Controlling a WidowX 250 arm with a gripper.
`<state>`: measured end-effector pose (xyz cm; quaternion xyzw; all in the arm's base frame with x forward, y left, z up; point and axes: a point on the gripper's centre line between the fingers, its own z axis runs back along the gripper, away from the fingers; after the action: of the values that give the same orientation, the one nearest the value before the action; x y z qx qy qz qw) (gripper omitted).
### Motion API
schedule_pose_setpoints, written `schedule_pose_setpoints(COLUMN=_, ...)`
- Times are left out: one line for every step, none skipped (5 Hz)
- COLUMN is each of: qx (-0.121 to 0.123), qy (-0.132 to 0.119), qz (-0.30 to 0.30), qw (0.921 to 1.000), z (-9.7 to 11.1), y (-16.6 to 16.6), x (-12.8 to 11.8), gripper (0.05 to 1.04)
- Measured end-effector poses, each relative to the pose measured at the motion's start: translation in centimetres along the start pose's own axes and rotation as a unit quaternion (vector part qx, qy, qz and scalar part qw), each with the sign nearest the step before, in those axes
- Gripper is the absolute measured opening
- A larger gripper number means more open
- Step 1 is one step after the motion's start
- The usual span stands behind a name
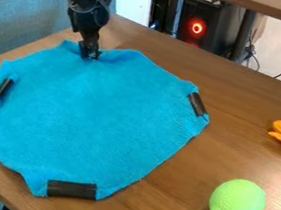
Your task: Fold the cloth from top to bottom
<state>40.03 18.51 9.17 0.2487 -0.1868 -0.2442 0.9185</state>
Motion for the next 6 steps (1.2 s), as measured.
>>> schedule_pose_setpoints(qx=-0.005, qy=0.004, qz=-0.001, qw=1.0, z=-0.34, y=-0.3, x=-0.09, gripper=0.658)
schedule_pose_setpoints(qx=-0.008, qy=0.01, qz=0.001, qw=0.9999, z=-0.51, y=-0.21, x=-0.1, gripper=0.327)
schedule_pose_setpoints(qx=-0.011, qy=0.017, qz=0.002, qw=0.9998, z=-0.54, y=-0.29, x=-0.3, gripper=0.13)
schedule_pose_setpoints(qx=-0.015, qy=0.021, qz=0.0, qw=0.9997, z=-0.49, y=-0.3, x=-0.42, gripper=0.053)
schedule_pose_setpoints(qx=-0.021, qy=0.023, qz=-0.003, qw=0.9995, z=-0.32, y=-0.29, x=-0.31, gripper=0.05)
schedule_pose_setpoints(qx=-0.022, qy=0.025, qz=-0.003, qw=0.9994, z=-0.2, y=-0.09, x=-0.32, gripper=0.069)
